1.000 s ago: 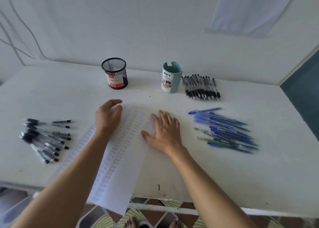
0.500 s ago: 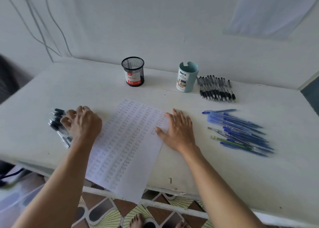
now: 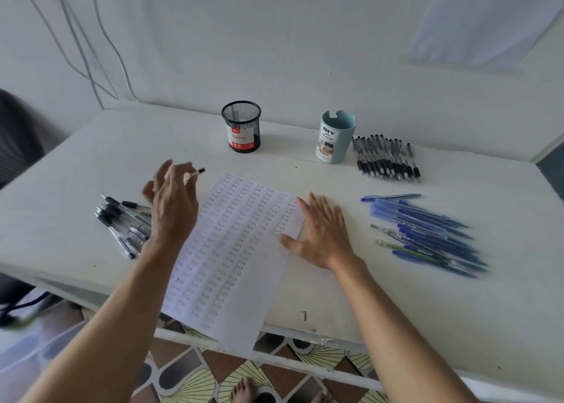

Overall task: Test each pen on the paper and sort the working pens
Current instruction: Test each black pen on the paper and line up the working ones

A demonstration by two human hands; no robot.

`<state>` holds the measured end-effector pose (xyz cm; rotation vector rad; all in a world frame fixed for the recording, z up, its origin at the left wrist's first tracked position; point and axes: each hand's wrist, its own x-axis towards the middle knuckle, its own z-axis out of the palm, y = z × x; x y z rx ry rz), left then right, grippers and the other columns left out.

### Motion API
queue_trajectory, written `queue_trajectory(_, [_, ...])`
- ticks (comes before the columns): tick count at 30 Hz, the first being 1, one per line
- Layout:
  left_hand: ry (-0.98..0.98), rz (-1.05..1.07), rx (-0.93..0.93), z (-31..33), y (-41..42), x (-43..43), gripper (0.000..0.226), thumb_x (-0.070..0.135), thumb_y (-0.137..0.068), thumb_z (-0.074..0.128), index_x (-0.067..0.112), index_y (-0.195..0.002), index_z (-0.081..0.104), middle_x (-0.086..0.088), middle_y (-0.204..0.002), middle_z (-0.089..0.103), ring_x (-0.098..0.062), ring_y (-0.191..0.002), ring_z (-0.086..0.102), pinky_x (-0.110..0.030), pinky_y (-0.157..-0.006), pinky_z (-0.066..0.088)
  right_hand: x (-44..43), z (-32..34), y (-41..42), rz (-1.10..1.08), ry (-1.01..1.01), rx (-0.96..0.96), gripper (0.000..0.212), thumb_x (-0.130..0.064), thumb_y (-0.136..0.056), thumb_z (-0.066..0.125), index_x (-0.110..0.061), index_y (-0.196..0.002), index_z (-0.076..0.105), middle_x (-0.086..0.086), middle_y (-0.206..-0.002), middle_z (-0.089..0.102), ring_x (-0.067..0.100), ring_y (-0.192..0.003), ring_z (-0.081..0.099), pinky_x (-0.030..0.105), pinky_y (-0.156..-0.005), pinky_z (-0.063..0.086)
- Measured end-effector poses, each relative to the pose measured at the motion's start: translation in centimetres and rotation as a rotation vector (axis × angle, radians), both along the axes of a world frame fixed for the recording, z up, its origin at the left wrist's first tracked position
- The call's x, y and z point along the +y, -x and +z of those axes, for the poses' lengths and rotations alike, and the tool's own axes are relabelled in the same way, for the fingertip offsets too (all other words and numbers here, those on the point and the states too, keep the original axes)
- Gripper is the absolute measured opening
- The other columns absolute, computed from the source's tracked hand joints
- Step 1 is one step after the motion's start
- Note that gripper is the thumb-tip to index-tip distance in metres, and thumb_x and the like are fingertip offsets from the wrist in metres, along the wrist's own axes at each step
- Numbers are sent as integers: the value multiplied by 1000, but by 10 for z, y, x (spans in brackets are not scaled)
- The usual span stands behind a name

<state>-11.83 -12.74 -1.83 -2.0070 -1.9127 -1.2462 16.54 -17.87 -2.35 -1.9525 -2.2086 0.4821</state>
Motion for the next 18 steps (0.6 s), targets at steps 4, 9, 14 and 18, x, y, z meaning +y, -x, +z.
queue_trajectory(4, [-60, -286, -380, 28, -34, -5, 10, 13, -107, 35, 16, -117, 35, -11, -88, 62, -18, -77, 59, -25, -74, 47, 1, -1, -3, 51, 6, -4, 123, -94, -58, 25, -25, -158, 6, 3, -167, -5, 20, -153, -11, 49, -122, -9])
queue_trajectory(9, [281, -458, -1102, 53, -61, -11, 34, 42, -107, 29, 23, -89, 51, 4, -59, 31, -9, -48, 18, -24, -45, 15, 0, -2, -12, 106, -7, 10, 126, -92, -61, 48, -19, -157, 11, 4, -167, -2, 20, -153, -10, 43, -124, -6])
queue_trajectory(14, [506, -546, -1436, 60, -77, -15, 26, 27, -89, 32, 17, -69, 45, 8, -46, 19, -8, -43, 9, -23, -45, 7, -4, -2, -9, 124, -22, -40, 136, -102, -52, 28, -20, -158, 7, 3, -167, -6, 19, -152, -15, 46, -123, -9])
queue_trajectory(18, [565, -620, -1537, 56, -87, -13, 20, 33, -98, 43, 19, -90, 55, 3, -65, 46, -9, -45, 15, -23, -43, 11, -6, -1, -7, 124, -27, -46, 136, -102, -51, 20, -20, -158, 4, 2, -167, -10, 20, -152, -18, 47, -123, -9])
